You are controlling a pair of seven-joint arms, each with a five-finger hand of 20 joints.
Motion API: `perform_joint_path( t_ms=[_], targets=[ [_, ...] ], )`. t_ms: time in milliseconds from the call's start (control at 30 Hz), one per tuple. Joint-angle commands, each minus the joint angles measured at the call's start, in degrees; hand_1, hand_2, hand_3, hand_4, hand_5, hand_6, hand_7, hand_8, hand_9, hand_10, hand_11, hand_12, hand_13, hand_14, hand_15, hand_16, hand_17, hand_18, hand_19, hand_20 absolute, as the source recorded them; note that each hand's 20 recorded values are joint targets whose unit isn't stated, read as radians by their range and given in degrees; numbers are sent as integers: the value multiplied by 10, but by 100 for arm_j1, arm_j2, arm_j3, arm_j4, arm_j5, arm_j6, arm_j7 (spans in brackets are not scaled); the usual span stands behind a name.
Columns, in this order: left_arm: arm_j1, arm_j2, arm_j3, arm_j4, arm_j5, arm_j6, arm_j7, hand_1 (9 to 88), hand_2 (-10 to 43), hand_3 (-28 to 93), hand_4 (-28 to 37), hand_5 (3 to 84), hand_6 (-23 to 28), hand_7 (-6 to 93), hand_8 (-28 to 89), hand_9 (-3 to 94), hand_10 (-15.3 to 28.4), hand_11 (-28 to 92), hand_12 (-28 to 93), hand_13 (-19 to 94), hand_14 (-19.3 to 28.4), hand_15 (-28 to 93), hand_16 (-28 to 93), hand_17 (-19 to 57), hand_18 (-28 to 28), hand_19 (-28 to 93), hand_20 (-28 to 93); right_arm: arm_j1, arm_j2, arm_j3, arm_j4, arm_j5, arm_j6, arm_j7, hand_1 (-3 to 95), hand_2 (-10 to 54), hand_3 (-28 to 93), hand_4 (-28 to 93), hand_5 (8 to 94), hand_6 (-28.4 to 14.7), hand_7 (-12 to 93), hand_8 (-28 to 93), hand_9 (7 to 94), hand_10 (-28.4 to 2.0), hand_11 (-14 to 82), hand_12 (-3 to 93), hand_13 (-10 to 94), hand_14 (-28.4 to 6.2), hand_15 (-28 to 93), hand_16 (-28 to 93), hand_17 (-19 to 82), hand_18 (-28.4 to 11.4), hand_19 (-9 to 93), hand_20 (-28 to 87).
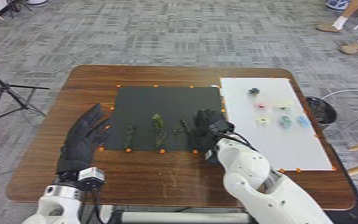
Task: Arrange flowers
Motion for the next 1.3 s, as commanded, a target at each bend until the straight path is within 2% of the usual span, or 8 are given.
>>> perform_joint_path(
  t_ms=[33, 233, 500, 700, 833, 1067, 1167, 1300],
  targets=[
    [63, -26, 8, 4, -21, -74, 16, 245, -71, 629, -283, 244, 18, 205, -104, 209, 94, 118, 211, 187, 127, 172, 77, -128, 213, 422, 91, -163, 27, 49, -69, -109, -248, -112, 378, -95, 812, -201, 810, 7, 451, 212, 844, -68, 688, 614, 776, -93, 875, 455, 346, -209, 854, 387],
    [90, -26, -24, -12, -20, -76, 9, 244, -70, 629, -283, 244, 17, 205, -105, 209, 95, 117, 211, 187, 127, 172, 77, -128, 214, 423, 91, -192, 179, 154, -353, 57, -680, 81, 332, -95, 806, -223, 802, -4, 362, 174, 829, -75, 669, 622, 758, -101, 867, 460, 331, -211, 849, 382],
    [118, -44, -42, -25, -25, -62, 10, 244, -70, 629, -283, 243, 17, 205, -105, 209, 95, 118, 212, 187, 128, 172, 77, -128, 214, 423, 91, -179, 354, 376, -426, -86, -692, 111, 301, -95, 810, -232, 786, -12, 342, 63, 810, -80, 662, 615, 747, -101, 857, 460, 321, -209, 841, 377],
    [173, -62, -69, -55, -22, -23, 29, 243, -70, 630, -283, 244, 17, 205, -105, 209, 95, 118, 212, 187, 128, 172, 77, -128, 213, 423, 91, -188, 605, 881, -681, -238, -501, 67, 288, -95, 817, -230, 638, -29, 374, -102, 663, -119, 663, 571, 613, -135, 847, 435, 259, -218, 808, 399],
    [183, -71, -70, -62, -25, -17, 42, 244, -70, 629, -283, 244, 17, 205, -105, 209, 95, 117, 211, 187, 128, 172, 77, -128, 213, 422, 91, -212, 924, 1339, -808, -365, -365, -16, 291, -95, 828, -234, 548, -45, 366, -120, 561, -149, 581, 448, 559, -133, 816, 395, 238, -219, 796, 408],
    [234, -75, -89, -88, -29, 28, 57, 244, -70, 629, -283, 243, 18, 205, -105, 210, 95, 118, 211, 188, 128, 172, 77, -127, 214, 423, 92, -516, 1364, 2225, -872, -304, -1068, -26, 293, -95, 863, -275, 389, -57, 341, -131, 390, -142, 403, 297, 382, -126, 722, 257, 130, -231, 678, 380],
    [234, -83, -85, -90, -24, 31, 69, 245, -70, 628, -283, 244, 17, 205, -104, 209, 95, 118, 211, 188, 128, 173, 77, -127, 214, 424, 91, -693, 1529, 2427, -825, -477, -1189, -49, 288, -95, 860, -281, 353, -59, 332, -134, 366, -137, 340, 280, 354, -123, 691, 228, 107, -232, 658, 373],
    [238, -80, -92, -90, -28, 43, 72, 244, -70, 629, -283, 244, 17, 206, -105, 209, 95, 117, 212, 188, 128, 173, 77, -127, 213, 423, 91, -931, 1674, 2620, -762, -458, -1312, -129, 287, -95, 849, -282, 358, -55, 330, -132, 385, -136, 325, 275, 355, -120, 677, 215, 102, -231, 650, 372]
  ],
)
